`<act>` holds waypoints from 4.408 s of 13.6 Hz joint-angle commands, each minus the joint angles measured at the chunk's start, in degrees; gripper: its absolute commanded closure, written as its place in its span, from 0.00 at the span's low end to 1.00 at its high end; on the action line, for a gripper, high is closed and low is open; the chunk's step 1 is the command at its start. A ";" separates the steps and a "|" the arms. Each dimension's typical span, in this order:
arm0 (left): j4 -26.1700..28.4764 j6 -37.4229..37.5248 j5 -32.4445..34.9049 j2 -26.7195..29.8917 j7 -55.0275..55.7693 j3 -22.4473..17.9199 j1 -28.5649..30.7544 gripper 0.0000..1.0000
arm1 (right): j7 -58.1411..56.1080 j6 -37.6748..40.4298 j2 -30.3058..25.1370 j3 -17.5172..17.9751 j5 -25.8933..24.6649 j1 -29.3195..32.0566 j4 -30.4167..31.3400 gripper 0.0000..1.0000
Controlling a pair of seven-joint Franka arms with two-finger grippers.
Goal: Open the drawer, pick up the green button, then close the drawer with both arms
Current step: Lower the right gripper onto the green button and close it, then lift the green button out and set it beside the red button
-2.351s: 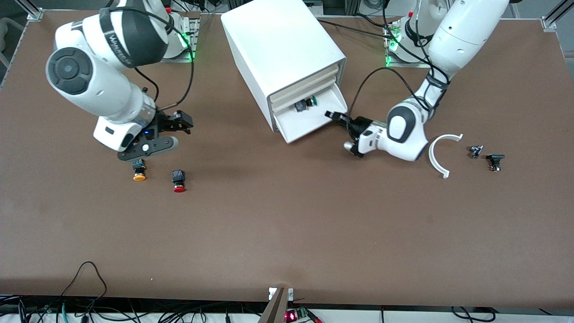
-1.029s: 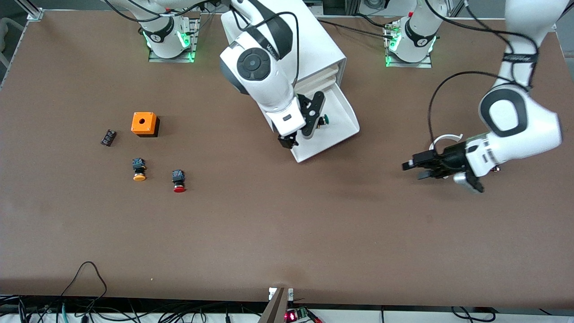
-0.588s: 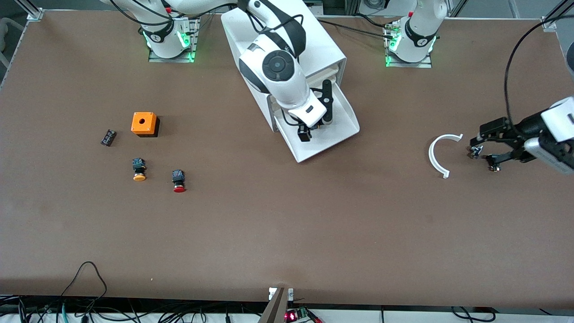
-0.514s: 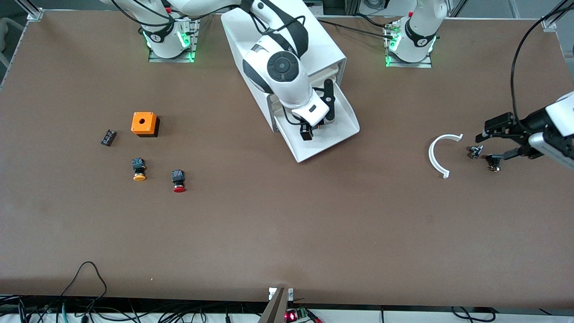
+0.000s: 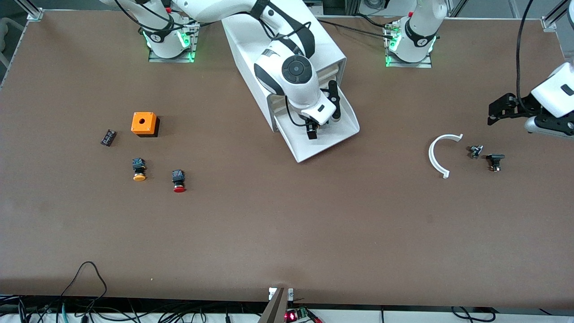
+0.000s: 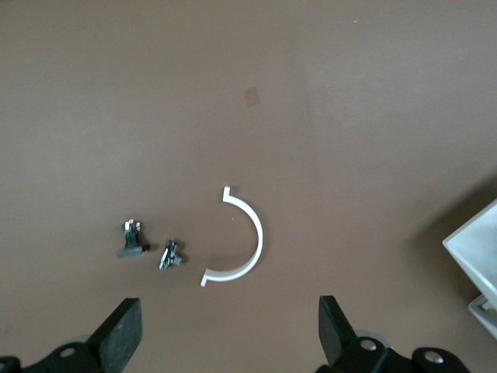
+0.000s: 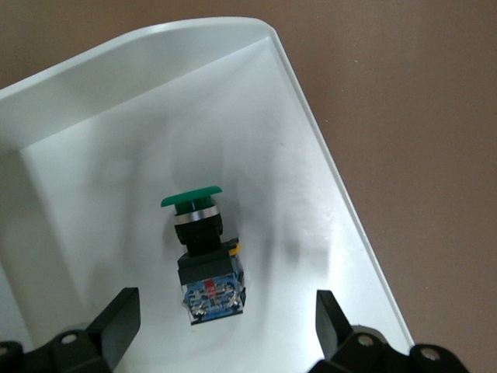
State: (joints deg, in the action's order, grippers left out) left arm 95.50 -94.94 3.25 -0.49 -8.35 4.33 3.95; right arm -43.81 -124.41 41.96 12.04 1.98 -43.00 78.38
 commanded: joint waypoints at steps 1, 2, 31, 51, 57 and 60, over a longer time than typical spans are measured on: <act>-2.25 3.09 2.20 0.05 6.31 0.68 -0.52 0.00 | -0.48 0.40 2.77 -0.17 -0.49 -0.94 -3.85 0.00; -2.25 3.10 2.11 -0.04 7.54 0.59 -0.61 0.00 | -0.57 0.58 2.95 -0.17 -0.49 -1.12 -3.85 0.00; -3.04 4.33 -2.19 -0.83 17.49 -0.90 -0.70 0.00 | -0.66 1.54 5.94 -0.26 -3.30 -2.08 -5.00 0.60; -2.87 3.27 -2.37 -2.06 17.75 -0.64 -0.70 0.00 | 38.04 2.16 -8.38 -6.31 -6.46 0.90 -2.28 0.83; -0.51 -2.86 -2.46 -4.34 18.01 0.49 -1.75 0.00 | 62.35 4.27 -11.38 -7.73 -6.64 10.90 4.22 0.83; 4.85 -10.85 -4.99 -5.39 20.81 3.56 -1.84 0.00 | 62.88 4.71 -12.86 -7.73 -6.47 15.92 10.18 0.83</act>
State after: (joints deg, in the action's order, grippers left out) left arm 96.83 -101.17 0.75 -5.64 9.93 6.24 2.32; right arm 16.62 -119.88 32.87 3.32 -3.74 -29.71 81.91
